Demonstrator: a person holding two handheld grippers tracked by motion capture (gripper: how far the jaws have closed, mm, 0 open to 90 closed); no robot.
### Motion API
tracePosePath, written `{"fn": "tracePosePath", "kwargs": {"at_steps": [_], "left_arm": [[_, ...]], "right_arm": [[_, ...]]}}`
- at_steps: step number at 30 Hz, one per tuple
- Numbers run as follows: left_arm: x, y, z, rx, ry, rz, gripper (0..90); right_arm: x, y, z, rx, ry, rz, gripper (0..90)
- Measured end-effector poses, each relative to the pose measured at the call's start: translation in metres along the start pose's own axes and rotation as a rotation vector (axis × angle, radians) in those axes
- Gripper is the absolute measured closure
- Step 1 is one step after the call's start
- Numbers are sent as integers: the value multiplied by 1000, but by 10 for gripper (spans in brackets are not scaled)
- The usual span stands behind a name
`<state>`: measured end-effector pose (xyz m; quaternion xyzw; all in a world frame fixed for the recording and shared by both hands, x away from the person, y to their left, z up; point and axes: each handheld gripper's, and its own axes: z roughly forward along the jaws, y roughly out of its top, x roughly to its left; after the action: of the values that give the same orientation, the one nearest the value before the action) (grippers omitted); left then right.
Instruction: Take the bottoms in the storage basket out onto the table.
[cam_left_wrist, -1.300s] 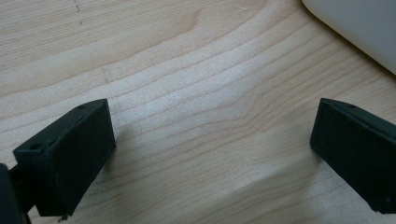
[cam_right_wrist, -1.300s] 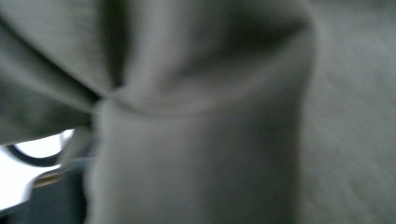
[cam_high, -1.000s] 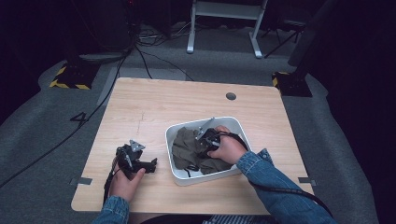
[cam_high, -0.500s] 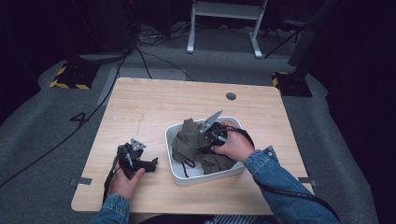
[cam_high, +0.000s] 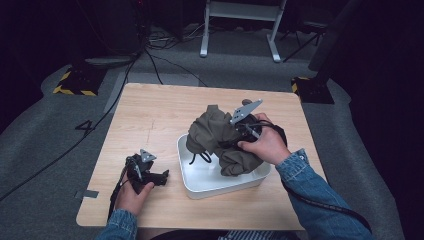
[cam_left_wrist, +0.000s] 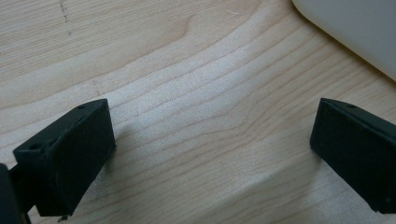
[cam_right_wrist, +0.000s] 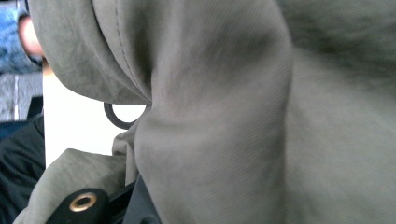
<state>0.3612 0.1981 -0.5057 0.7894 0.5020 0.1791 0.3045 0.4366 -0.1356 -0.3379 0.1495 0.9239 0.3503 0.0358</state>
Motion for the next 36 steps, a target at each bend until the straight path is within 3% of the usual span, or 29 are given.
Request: {"fn": "tracePosePath", "kwargs": {"at_steps": [1, 4, 12, 21, 27, 36], "left_arm": [[0, 0, 0, 0, 0, 0, 1], [0, 0, 0, 1, -1, 1, 2], [0, 0, 0, 2, -1, 2, 1], [0, 0, 0, 1, -1, 1, 1], [0, 0, 0, 1, -1, 1, 1], [0, 0, 0, 0, 0, 0, 2]], "right_arm": [[0, 0, 0, 0, 0, 0, 701], [0, 0, -16, -66, -24, 4, 700], [-2, 2, -38, -147, -70, 18, 700], [-9, 3, -50, -190, -100, 42, 698], [-22, -1, -60, -222, -165, 60, 696], [-55, -22, -89, -236, -274, 136, 696]]}}
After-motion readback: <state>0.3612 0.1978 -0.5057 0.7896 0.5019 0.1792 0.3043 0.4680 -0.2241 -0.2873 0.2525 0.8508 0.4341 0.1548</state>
